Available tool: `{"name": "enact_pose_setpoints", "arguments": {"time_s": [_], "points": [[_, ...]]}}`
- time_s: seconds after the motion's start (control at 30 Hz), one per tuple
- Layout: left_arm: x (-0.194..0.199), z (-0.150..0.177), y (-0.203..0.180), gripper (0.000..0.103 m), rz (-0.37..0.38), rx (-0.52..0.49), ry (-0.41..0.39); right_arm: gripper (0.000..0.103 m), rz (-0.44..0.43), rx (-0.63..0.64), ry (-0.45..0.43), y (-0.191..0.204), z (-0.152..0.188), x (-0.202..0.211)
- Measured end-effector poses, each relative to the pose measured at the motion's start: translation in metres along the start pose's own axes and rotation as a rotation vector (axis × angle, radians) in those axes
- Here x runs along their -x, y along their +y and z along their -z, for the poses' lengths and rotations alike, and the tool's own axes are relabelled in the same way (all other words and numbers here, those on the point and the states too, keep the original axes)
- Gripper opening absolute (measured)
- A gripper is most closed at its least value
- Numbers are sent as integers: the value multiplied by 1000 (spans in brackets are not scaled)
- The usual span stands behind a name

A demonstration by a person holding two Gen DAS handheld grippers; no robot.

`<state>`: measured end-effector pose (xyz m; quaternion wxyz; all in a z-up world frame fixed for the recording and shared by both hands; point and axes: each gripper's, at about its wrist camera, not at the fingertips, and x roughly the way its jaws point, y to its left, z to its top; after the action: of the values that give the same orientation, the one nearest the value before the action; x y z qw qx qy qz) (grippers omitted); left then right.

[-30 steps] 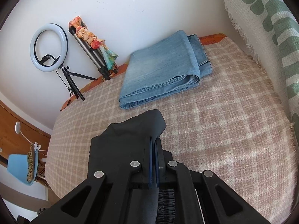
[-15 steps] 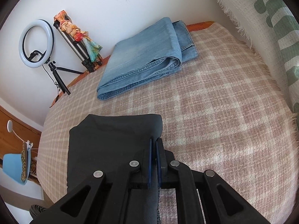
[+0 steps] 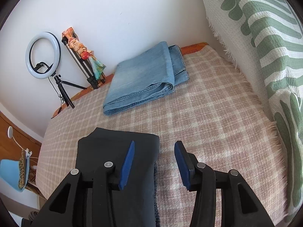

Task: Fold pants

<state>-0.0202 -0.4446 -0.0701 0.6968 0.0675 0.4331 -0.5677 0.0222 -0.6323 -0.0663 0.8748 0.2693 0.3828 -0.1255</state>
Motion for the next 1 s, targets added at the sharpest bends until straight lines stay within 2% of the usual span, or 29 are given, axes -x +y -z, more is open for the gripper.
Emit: {"name": "enact_pose_setpoints", "arguments": {"time_s": [0.03, 0.1, 0.33, 0.47, 0.63, 0.83, 1.0], "points": [[5, 3, 2, 44, -3, -4, -3, 57, -4, 6, -10, 1, 2, 7], [15, 8, 7, 46, -12, -16, -7, 59, -5, 23, -27, 4, 5, 19], [52, 33, 40, 51, -127, -9, -28, 76, -59, 128, -30, 25, 30, 40], [81, 39, 67, 59, -190, 23, -56, 84, -98, 166, -14, 32, 47, 36], [99, 37, 109, 59, -246, 110, -75, 87, -133, 154, 43, 26, 60, 16], [93, 34, 165, 59, -223, 283, -68, 87, -183, 111, 134, 9, 67, -17], [73, 30, 193, 59, -196, 387, -43, 87, -220, 81, 179, 0, 69, -37]]}}
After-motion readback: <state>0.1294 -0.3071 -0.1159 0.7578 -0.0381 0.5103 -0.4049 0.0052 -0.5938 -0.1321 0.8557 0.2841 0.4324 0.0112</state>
